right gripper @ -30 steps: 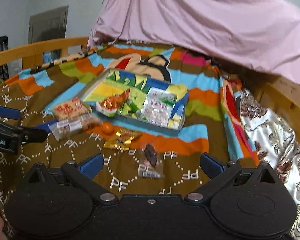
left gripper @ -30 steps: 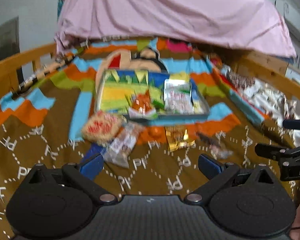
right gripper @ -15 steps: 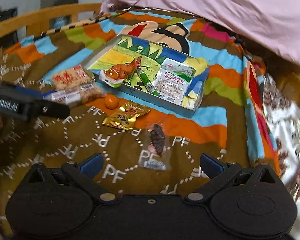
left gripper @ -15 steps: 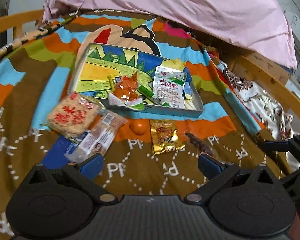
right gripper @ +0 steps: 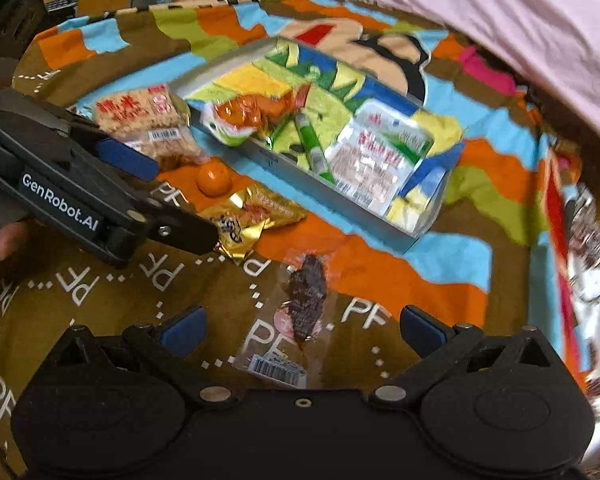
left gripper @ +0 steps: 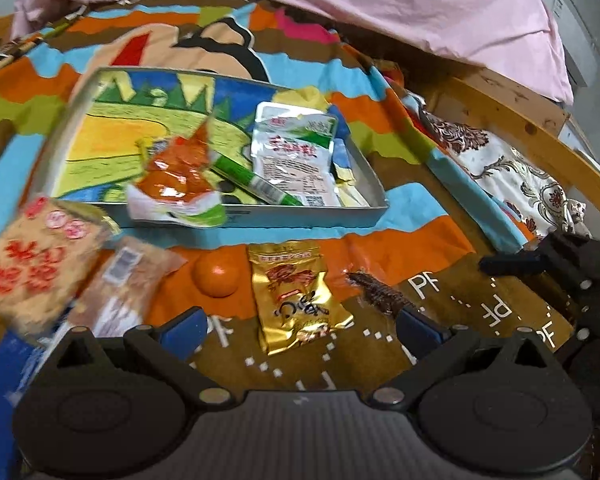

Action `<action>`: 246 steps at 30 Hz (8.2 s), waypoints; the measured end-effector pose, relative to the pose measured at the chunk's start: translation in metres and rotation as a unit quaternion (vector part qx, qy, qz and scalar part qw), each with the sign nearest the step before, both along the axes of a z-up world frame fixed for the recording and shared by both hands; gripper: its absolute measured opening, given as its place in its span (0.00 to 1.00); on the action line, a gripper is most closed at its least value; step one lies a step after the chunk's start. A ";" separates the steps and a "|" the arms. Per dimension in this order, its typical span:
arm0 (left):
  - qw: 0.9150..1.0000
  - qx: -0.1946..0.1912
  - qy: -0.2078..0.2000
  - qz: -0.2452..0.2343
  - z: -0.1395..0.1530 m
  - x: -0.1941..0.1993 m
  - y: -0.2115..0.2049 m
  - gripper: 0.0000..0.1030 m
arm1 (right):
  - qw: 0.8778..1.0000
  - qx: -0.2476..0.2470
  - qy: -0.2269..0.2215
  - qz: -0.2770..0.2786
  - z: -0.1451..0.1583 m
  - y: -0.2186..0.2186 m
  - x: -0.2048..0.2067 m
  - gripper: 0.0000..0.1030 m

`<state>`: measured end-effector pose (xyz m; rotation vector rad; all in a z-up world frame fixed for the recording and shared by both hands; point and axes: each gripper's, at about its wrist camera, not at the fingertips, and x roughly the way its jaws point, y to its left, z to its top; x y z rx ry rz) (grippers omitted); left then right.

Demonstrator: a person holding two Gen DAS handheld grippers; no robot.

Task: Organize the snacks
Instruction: 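Withdraw both tools from the tray back toward the remaining snacks, then grasp the gold snack bag with the left tool while the right tool grasps the jerky packet, then lift both held packets and carry them over the dinosaur tray, then lower both packets into the tray and open both tools, then withdraw both tools from the tray back toward the rice-cake packets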

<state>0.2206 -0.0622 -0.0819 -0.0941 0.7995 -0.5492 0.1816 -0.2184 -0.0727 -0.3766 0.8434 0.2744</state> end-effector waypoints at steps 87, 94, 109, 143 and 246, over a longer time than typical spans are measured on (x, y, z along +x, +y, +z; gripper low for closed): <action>0.997 0.003 -0.018 0.074 0.039 -0.056 0.028 0.50 | 0.981 -0.119 -0.153 0.024 0.021 0.039 -0.056 0.45; 0.987 -0.048 -0.090 0.126 0.068 -0.051 0.046 0.50 | 0.961 -0.126 -0.245 0.024 0.035 0.044 -0.054 0.45; 0.969 -0.058 -0.168 0.171 0.089 0.042 0.066 0.50 | 0.922 -0.135 -0.363 0.013 0.050 0.058 0.038 0.45; 0.986 0.021 -0.072 0.148 0.008 0.159 0.051 0.51 | 0.979 -0.046 -0.196 -0.030 -0.030 0.065 0.191 0.46; 0.985 0.074 0.102 0.114 0.047 -0.033 0.149 1.00 | 0.990 0.080 -0.119 -0.013 0.059 0.087 -0.062 0.99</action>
